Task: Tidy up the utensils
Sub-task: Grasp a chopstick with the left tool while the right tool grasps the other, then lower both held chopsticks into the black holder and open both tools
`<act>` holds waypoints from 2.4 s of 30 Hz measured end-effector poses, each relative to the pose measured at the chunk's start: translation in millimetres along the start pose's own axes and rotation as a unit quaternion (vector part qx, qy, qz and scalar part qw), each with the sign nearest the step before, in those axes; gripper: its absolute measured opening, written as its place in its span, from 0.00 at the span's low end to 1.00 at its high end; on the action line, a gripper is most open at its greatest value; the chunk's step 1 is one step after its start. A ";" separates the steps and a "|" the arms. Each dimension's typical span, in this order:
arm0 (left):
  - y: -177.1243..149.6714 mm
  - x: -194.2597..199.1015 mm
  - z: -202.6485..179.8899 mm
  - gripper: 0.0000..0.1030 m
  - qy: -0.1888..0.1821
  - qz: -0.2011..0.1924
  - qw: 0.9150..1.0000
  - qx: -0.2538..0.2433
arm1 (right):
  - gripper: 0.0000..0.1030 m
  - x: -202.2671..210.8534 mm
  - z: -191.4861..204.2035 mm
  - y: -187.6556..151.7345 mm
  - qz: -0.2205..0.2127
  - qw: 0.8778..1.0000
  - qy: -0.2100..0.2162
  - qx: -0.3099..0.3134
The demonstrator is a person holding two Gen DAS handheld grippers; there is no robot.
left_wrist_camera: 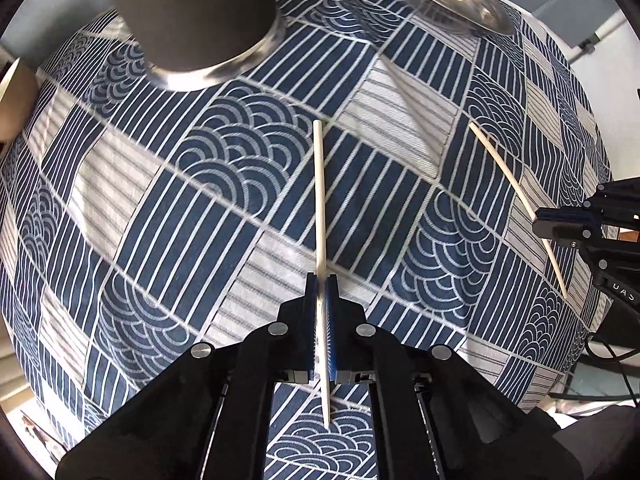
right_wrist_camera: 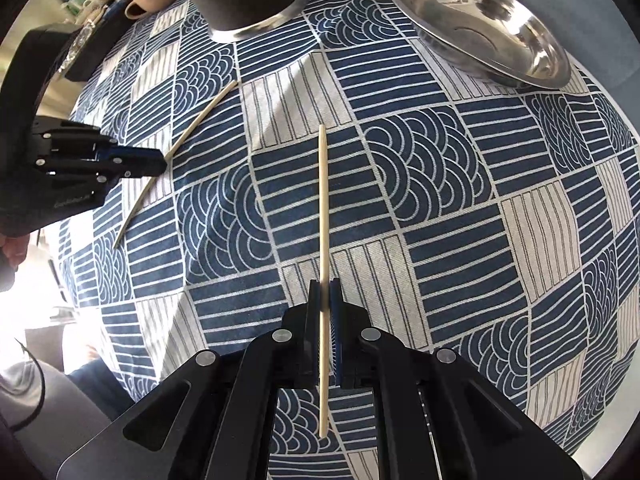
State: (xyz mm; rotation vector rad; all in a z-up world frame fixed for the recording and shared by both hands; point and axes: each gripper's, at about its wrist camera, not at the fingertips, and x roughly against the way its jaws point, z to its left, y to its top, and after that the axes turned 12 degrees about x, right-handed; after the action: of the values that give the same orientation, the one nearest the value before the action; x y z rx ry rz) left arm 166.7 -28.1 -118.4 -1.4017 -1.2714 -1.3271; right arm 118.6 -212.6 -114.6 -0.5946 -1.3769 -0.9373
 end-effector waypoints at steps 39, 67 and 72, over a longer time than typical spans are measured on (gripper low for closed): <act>47.8 167.1 79.0 0.04 0.035 -0.203 0.977 0.054 | 0.04 122.6 42.3 126.5 -0.174 0.981 -0.049 0.066; 143.5 216.7 61.7 0.05 -0.047 -0.345 0.937 0.010 | 0.05 169.5 38.8 234.7 -0.337 0.939 -0.050 0.050; 147.0 216.3 64.2 0.05 -0.073 -0.389 0.918 0.015 | 0.05 169.9 27.3 243.6 -0.371 0.927 -0.049 0.030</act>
State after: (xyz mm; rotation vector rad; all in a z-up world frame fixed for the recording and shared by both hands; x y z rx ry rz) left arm 309.7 39.1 99.6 -1.0012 -2.0694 -1.7099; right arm 296.0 -96.4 95.1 -0.0479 -1.7540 -1.4693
